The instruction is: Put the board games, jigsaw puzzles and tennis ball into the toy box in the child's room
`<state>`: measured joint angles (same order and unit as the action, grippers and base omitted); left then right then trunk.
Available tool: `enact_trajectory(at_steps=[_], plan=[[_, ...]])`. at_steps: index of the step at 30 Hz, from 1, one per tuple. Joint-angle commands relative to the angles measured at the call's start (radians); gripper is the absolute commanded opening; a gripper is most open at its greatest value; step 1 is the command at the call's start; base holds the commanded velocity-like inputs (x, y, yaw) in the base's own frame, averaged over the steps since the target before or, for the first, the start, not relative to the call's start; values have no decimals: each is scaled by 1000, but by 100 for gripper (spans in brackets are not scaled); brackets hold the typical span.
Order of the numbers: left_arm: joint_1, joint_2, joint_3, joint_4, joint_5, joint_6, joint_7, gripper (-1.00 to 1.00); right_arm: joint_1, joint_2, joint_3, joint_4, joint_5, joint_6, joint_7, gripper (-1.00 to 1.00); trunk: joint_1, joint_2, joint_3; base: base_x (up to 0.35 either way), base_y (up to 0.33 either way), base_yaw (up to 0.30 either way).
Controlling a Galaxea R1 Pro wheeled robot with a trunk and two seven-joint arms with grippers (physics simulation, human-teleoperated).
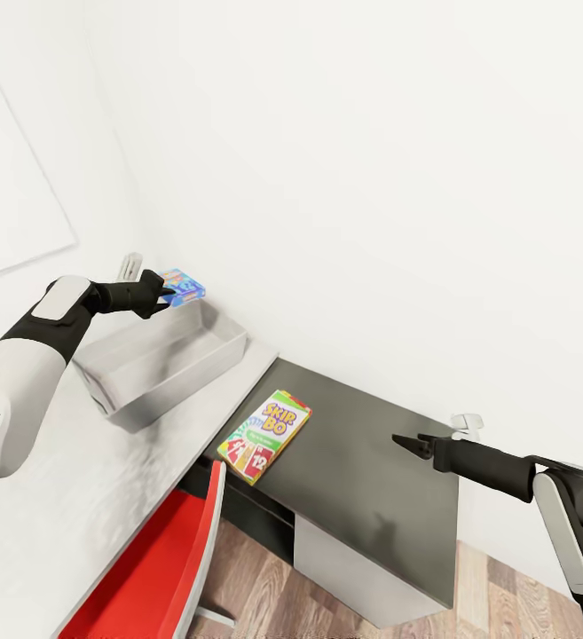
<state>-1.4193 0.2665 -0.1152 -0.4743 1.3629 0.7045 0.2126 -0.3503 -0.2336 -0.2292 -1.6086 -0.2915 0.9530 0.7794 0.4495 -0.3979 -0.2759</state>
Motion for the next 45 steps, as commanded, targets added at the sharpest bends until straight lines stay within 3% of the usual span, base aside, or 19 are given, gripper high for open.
enact_trajectory(at_steps=[1,45], plan=[[-1,1,-6,-1,12,0,7,-100,-1,0,-1,0,2,4,5,100,1,-2,-4,0,0,0],[-22,-18,-4,-1,12,5,9,-100,-1,-2,-2,-1,2,4,4,100,1,-2,-74,0,0,0]])
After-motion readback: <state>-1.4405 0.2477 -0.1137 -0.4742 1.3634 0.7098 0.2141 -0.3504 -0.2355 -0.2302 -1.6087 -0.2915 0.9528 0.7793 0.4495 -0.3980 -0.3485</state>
